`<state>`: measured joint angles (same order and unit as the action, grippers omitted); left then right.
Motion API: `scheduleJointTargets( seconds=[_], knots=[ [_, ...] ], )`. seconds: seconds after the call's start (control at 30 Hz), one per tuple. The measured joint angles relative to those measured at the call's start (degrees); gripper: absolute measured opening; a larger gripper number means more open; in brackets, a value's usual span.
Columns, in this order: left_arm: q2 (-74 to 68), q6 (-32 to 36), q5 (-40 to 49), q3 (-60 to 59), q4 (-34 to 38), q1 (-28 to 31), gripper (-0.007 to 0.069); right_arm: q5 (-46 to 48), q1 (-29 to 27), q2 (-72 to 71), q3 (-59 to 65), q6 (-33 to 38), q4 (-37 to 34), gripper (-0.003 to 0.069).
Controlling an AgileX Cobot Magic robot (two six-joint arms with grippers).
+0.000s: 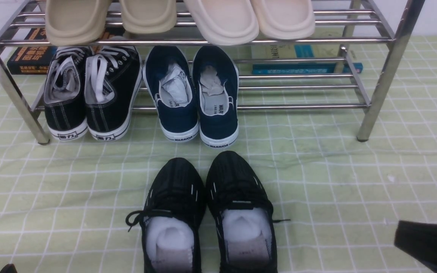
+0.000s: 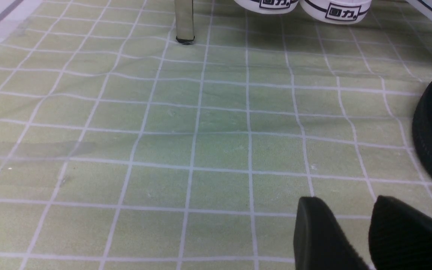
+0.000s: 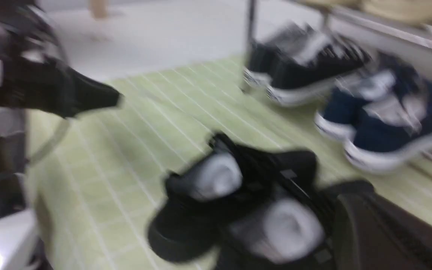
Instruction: Take the shoes off the shelf with your hand from the green coffee tablecloth.
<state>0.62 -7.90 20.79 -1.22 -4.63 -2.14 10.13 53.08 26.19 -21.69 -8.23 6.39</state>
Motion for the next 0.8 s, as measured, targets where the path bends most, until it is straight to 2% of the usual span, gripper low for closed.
scheduleJointTargets(
  seconds=[0.1,0.17,0.23,0.37,0.57,0.8],
  knots=[
    [0.0,0.0,0.0,0.0,0.0,0.0,0.0242,0.2,-8.9,-4.6,4.3,3.6,-6.0,0.0025],
    [0.0,0.0,0.0,0.0,0.0,0.0,0.0242,0.2,-11.6,-6.6,6.3,4.2,-6.4,0.0027],
    [0.0,0.0,0.0,0.0,0.0,0.0,0.0242,0.3,-17.5,-10.4,9.9,4.5,-6.4,0.0028],
    [0.0,0.0,0.0,0.0,0.0,0.0,0.0242,0.4,-24.9,-17.2,15.7,4.7,-6.4,0.0034],
    [0.0,0.0,0.0,0.0,0.0,0.0,0.0242,0.4,-33.9,-24.3,22.1,4.8,-6.4,0.0041],
    [0.0,0.0,0.0,0.0,0.0,0.0,0.0242,3.7,-41.4,-26.8,23.1,5.0,-7.7,0.0050]
  ],
)
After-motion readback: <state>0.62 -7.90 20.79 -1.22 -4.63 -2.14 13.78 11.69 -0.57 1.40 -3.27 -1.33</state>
